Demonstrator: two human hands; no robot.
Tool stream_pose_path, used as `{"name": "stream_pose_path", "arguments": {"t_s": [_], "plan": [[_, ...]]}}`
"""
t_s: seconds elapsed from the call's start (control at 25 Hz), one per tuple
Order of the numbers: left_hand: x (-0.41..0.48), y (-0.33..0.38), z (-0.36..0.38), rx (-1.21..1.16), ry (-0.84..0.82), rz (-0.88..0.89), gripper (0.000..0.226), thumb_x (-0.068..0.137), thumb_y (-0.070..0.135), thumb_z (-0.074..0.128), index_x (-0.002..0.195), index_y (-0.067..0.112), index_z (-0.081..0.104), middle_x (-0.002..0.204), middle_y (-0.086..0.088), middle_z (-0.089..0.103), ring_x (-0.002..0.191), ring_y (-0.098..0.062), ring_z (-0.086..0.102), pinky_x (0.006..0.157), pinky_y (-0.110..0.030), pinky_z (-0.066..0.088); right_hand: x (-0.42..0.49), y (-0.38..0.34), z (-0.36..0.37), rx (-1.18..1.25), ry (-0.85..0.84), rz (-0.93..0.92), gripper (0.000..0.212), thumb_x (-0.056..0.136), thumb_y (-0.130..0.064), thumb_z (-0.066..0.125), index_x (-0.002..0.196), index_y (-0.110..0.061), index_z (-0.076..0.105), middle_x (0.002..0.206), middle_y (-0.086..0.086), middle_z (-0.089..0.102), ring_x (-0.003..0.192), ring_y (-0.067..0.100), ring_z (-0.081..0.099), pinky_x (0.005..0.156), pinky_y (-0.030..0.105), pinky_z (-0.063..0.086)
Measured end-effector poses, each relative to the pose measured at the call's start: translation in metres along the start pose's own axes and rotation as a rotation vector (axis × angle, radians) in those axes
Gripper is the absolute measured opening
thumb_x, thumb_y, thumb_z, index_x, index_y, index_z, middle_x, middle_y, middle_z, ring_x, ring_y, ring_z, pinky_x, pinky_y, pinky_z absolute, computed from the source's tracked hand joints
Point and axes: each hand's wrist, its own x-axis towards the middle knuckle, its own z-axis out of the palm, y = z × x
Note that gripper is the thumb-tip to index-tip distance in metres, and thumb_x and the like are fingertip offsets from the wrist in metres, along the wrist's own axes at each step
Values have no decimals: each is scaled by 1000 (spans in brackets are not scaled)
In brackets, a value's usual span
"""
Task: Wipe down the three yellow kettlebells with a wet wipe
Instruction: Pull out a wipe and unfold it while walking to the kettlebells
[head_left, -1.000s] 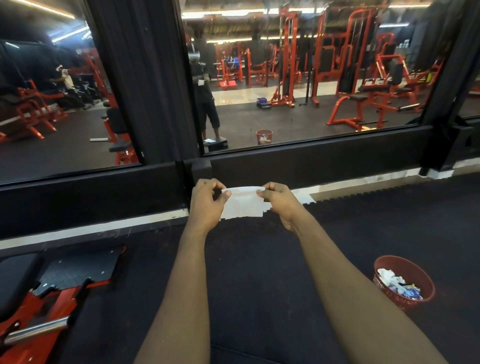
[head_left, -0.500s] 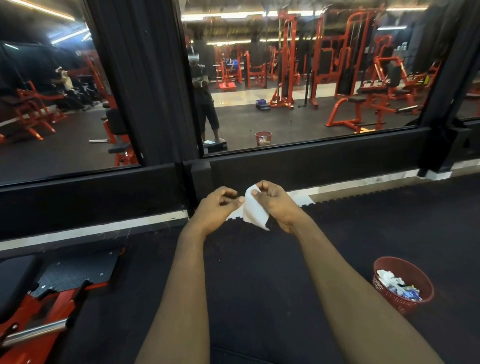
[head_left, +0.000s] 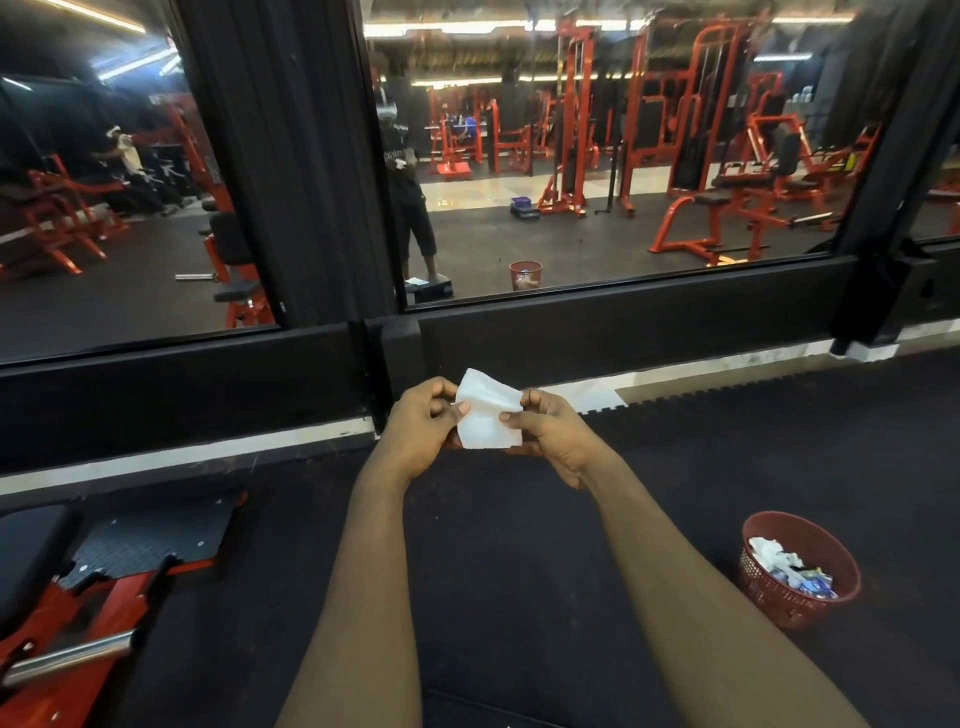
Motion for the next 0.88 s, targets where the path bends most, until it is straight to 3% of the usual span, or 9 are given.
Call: {"name": "stream_pose_path", "arguments": {"t_s": [0.08,0.28,0.56,0.72,0.88], "plan": [[-5,1,-4,-49,-14,1,10,97,20,58,104,26,61,90,2,74,82,-11,73,61,-19,56,-1,2,6,78,32,-48,11,89,-7,62,92,-15,55,113,15,67,105,31,67,70,37,58],[-17,2,-23,-128,-25,10,18,98,15,56,109,28,60,94,2,75,84,-10,73,62,-20,56,-4,-3,15,62,12,-171,15,89,-6,62,88,-21,62,107,13,69,100,29,68,62,33,57],[-29,-3,-39,-67,22,35,32,98,3,49,83,27,64,95,10,67,96,-15,67,67,-24,57,0,5,30,71,-76,-199,26,92,3,52,80,-13,68,97,7,67,101,28,67,67,33,56],[-46,-9,-44,-57,82,-31,32,96,0,49,80,22,66,99,5,68,99,-16,66,68,-27,57,0,10,37,197,-165,-69,8,91,-10,59,93,-16,64,106,12,67,96,29,70,72,42,58],[-81,-11,-46,-68,218,-97,9,89,4,60,85,10,65,88,-4,66,81,-11,62,65,-22,54,-2,17,60,20,-282,-42,28,84,-10,73,110,-11,60,105,19,66,94,27,69,69,38,58]]}}
